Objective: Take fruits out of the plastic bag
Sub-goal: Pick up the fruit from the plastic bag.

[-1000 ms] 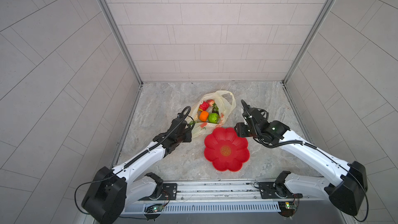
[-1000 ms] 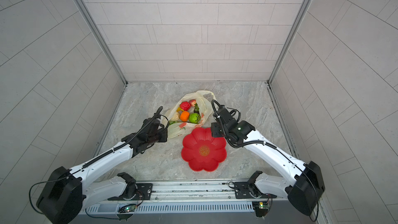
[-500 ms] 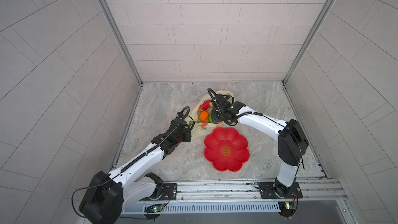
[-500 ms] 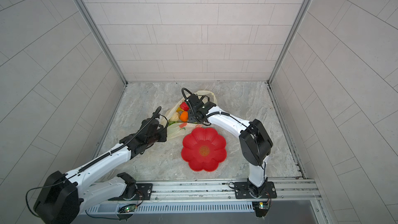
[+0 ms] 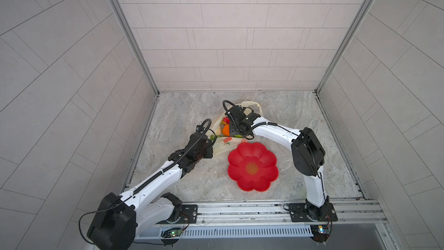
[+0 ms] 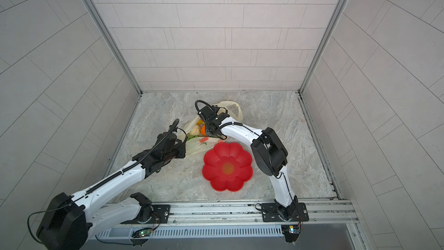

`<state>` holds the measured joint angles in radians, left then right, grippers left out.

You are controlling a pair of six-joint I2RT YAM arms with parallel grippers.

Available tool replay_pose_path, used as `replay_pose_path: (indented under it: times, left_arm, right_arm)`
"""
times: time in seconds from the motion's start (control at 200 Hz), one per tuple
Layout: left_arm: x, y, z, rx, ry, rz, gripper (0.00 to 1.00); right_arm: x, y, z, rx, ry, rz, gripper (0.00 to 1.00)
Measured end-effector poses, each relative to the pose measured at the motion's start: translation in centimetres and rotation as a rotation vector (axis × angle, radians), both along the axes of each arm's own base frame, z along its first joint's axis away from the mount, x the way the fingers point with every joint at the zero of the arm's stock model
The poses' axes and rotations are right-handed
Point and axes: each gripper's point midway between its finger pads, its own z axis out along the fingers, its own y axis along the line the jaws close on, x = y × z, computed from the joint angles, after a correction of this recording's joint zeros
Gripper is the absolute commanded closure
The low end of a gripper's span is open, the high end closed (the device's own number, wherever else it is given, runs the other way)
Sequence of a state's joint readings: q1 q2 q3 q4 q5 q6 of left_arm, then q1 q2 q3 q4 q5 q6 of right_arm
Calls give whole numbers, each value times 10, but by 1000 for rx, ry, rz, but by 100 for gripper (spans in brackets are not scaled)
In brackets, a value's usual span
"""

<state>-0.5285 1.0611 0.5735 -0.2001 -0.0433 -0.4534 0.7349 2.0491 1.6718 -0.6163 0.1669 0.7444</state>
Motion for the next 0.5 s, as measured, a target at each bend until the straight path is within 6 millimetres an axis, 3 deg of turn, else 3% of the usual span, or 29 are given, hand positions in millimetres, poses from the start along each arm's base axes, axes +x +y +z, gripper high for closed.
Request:
replay_pose_path:
  times: [0.5]
  left_arm:
    - [0,1,3,-2,-8,3,100]
  right_arm:
    - [19,-2,-17,-60,-3,-67,46]
